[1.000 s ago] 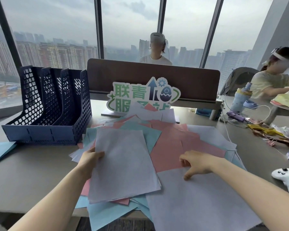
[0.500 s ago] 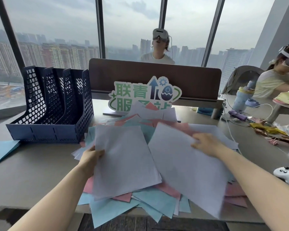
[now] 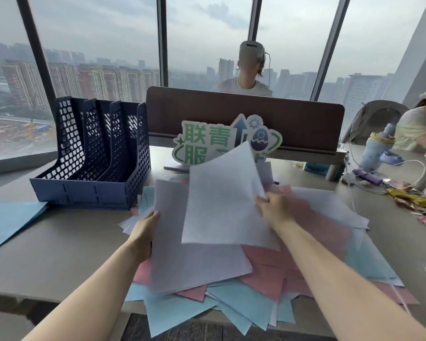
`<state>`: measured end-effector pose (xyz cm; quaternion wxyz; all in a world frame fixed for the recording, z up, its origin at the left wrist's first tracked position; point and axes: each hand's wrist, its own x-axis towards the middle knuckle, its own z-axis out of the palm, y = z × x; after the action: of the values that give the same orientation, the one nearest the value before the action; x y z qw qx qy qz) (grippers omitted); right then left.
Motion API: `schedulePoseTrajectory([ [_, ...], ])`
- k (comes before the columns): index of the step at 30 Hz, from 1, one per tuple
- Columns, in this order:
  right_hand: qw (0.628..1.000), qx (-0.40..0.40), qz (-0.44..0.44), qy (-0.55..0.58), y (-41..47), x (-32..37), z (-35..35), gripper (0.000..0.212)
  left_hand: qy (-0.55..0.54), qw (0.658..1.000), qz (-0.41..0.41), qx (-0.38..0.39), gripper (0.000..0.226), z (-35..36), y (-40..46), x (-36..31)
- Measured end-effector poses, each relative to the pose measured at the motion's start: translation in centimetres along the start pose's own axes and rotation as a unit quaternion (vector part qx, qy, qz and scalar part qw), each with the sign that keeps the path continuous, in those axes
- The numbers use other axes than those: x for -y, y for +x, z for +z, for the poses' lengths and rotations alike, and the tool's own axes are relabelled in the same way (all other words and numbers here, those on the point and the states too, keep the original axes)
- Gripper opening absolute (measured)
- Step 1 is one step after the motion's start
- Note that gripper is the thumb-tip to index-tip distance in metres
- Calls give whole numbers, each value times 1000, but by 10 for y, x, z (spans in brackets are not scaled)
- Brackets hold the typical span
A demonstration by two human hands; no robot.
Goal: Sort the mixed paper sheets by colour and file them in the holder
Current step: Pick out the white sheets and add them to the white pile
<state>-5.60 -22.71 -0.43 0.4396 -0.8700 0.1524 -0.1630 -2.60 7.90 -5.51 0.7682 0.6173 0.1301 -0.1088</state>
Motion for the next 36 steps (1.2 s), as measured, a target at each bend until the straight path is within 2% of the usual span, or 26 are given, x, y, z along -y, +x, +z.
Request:
schedulePoseTrajectory([
  [2,999,44,-4,-9,-9,-3,30,26,-13,999,-23,38,40,-1,-1,-1],
  [4,996,88,-5,-10,-18,-5,53,30,14,997,-14,68,28,-1,-2,-3],
  [5,994,107,-7,-8,-21,-7,62,29,40,996,7,77,29,-1,-3,-3],
  [7,991,132,-1,-10,-25,-7,71,26,93,991,39,93,62,0,-1,-2],
  [8,991,130,8,-5,-24,-7,72,26,102,990,47,89,68,1,-2,-2],
  [10,994,107,24,20,-20,-8,71,25,80,991,63,84,65,0,-1,-1],
  [12,993,85,51,69,-14,-9,68,35,29,991,67,108,56,2,-5,-1],
  [15,950,129,121,256,-14,-7,63,26,-22,984,82,157,45,11,-11,-7],
  [16,944,144,126,270,-17,-3,59,22,-1,983,99,154,41,12,-9,-9],
  [17,952,138,119,247,-18,-4,57,18,70,981,135,121,35,10,-5,-10],
  [18,963,114,111,218,-18,-5,55,13,187,965,178,44,29,4,3,-13],
  [19,973,83,105,190,-17,-8,52,8,322,921,210,-56,30,-6,11,-16],
  [20,978,63,105,169,-17,-12,49,7,428,864,223,-141,34,-20,19,-17],
  [21,980,55,107,156,-16,-18,48,7,495,825,205,-180,38,-33,24,-18],
  [22,980,58,114,151,-16,-23,48,7,537,804,173,-188,37,-43,29,-19],
  [24,981,67,121,134,-18,-32,52,5,579,791,114,-164,30,-53,31,-18],
  [26,982,62,119,132,-20,-36,56,9,566,806,95,-144,27,-53,31,-18],
  [32,981,55,124,137,-21,-38,55,7,451,886,22,-109,29,-50,34,-32],
  [36,982,51,127,133,-22,-38,57,6,423,898,48,-111,11,-43,39,-34],
])
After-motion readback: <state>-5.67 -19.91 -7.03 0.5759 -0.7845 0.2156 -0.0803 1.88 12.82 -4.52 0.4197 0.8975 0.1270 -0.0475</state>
